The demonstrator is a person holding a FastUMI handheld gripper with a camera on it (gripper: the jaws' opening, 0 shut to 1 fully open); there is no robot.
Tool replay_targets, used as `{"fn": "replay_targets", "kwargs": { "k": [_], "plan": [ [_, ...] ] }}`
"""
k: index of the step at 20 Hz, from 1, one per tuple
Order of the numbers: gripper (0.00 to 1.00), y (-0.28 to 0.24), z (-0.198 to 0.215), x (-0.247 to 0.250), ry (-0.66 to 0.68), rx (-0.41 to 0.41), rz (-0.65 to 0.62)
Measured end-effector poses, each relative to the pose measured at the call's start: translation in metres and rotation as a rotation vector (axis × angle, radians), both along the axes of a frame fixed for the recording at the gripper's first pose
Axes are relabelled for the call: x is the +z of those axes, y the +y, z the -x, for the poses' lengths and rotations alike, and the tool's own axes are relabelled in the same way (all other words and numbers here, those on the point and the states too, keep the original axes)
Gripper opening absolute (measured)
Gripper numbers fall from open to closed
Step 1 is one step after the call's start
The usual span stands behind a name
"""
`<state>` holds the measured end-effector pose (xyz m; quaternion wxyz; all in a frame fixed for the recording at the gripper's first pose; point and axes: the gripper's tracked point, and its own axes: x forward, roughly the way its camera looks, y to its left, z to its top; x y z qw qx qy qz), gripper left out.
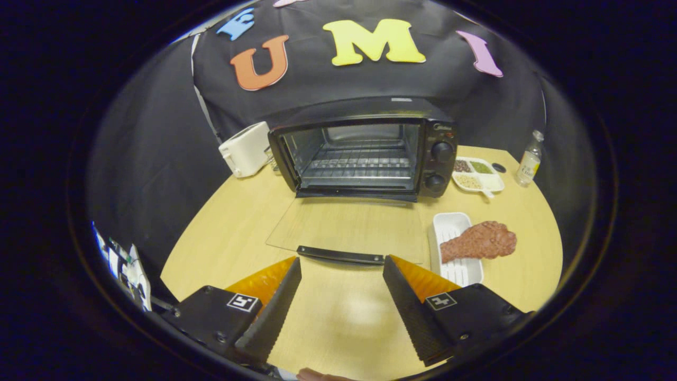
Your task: Open the toaster oven, put the food inside, and close the toaster oven door.
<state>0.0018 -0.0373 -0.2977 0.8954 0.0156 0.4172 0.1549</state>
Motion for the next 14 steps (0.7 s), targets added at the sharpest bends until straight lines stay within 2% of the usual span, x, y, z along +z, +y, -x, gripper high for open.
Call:
{"fn": "replay_targets", "kwargs": {
  "k": [4,7,10,14],
  "plan": [
    [0.99,-0.068,-0.007,0.041,-0.027,-0.056,-0.016],
    [0.99,-0.109,-0.017,0.053,-0.025,-0.029,0.037],
    [1.00,-0.146,-0.032,0.050,0.011,-0.018,0.080],
    [0.99,-0.185,-0.055,0.023,0.109,-0.028,0.050]
  ]
}}
